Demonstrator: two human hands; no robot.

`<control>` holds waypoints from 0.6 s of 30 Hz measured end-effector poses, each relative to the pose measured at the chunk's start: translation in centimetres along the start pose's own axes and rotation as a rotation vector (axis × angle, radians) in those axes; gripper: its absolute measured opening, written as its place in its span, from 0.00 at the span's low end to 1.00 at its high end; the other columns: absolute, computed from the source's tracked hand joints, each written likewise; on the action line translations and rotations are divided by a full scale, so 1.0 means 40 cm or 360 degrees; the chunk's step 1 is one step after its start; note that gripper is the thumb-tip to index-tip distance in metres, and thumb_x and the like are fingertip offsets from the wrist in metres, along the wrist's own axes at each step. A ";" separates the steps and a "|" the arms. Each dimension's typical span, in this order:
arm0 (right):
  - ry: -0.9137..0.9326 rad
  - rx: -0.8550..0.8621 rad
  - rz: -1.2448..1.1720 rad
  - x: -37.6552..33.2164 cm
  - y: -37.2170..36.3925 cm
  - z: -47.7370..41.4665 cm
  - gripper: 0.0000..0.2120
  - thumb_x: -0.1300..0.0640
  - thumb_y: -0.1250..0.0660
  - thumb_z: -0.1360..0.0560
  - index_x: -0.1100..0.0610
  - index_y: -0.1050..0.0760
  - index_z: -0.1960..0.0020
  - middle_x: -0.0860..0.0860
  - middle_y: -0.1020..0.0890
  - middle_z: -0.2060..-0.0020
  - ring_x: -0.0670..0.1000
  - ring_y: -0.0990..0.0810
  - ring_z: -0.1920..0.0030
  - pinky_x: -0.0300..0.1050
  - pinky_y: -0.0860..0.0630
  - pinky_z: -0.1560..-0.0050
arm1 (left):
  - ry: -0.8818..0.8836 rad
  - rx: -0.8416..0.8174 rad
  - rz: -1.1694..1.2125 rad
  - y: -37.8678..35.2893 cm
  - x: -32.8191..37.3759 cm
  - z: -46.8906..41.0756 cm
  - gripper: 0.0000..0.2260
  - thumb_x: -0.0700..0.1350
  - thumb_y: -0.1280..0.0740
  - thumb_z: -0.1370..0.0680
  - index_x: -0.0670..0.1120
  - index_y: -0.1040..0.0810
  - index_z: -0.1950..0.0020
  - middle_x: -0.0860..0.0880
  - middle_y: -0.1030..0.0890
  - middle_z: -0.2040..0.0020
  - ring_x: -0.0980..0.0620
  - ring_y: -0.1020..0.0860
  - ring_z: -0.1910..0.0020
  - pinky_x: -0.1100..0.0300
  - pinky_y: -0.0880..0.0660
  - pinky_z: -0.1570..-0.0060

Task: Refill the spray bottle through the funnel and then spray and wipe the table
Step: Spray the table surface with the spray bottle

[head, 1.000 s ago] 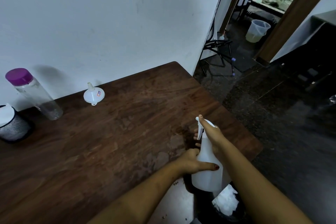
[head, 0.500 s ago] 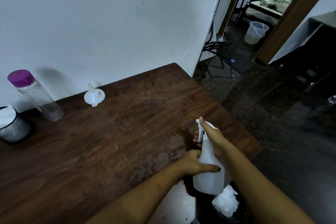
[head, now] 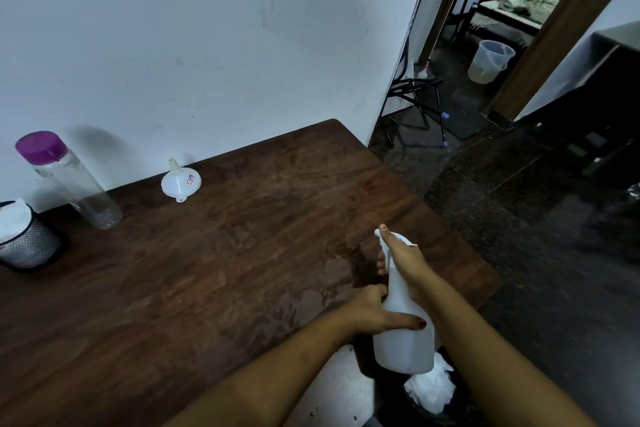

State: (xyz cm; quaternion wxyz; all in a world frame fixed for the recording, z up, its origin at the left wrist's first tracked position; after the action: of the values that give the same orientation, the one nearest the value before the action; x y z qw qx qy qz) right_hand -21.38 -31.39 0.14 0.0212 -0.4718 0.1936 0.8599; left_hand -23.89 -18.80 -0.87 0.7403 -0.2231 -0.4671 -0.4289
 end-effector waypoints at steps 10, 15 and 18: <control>-0.0054 -0.0112 -0.0117 0.008 -0.002 0.000 0.18 0.46 0.38 0.22 0.56 0.25 0.38 0.54 0.20 0.60 0.51 0.19 0.58 0.44 0.21 0.56 | -0.0039 -0.0016 0.0141 -0.011 -0.013 0.002 0.21 0.53 0.25 0.30 0.49 0.23 0.40 0.50 0.20 0.40 0.51 0.21 0.42 0.50 0.24 0.40; -0.0025 -0.0024 -0.0102 0.008 -0.004 0.011 0.19 0.45 0.38 0.22 0.51 0.28 0.34 0.53 0.21 0.57 0.51 0.21 0.59 0.43 0.22 0.58 | -0.0042 -0.0056 0.0122 -0.005 -0.009 0.003 0.17 0.52 0.26 0.29 0.52 0.24 0.42 0.50 0.21 0.39 0.50 0.22 0.41 0.51 0.24 0.40; -0.0168 -0.0244 -0.0276 0.003 -0.004 0.026 0.20 0.45 0.35 0.24 0.54 0.28 0.36 0.58 0.18 0.51 0.56 0.18 0.53 0.52 0.21 0.47 | -0.0037 -0.0037 0.0168 -0.010 -0.020 0.002 0.21 0.52 0.25 0.30 0.50 0.24 0.40 0.50 0.20 0.40 0.51 0.22 0.41 0.50 0.24 0.39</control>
State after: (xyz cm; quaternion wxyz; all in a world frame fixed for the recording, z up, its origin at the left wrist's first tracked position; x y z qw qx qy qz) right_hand -22.23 -30.89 0.50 0.0697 -0.4413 0.0844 0.8907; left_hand -24.44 -18.61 -1.57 0.7537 -0.2609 -0.4584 -0.3921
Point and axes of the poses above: each hand's wrist, its own z-axis away from the middle knuckle, its own y-axis out of the back of the hand, x = y × z, the point moved 1 cm from there along -z, towards the middle knuckle
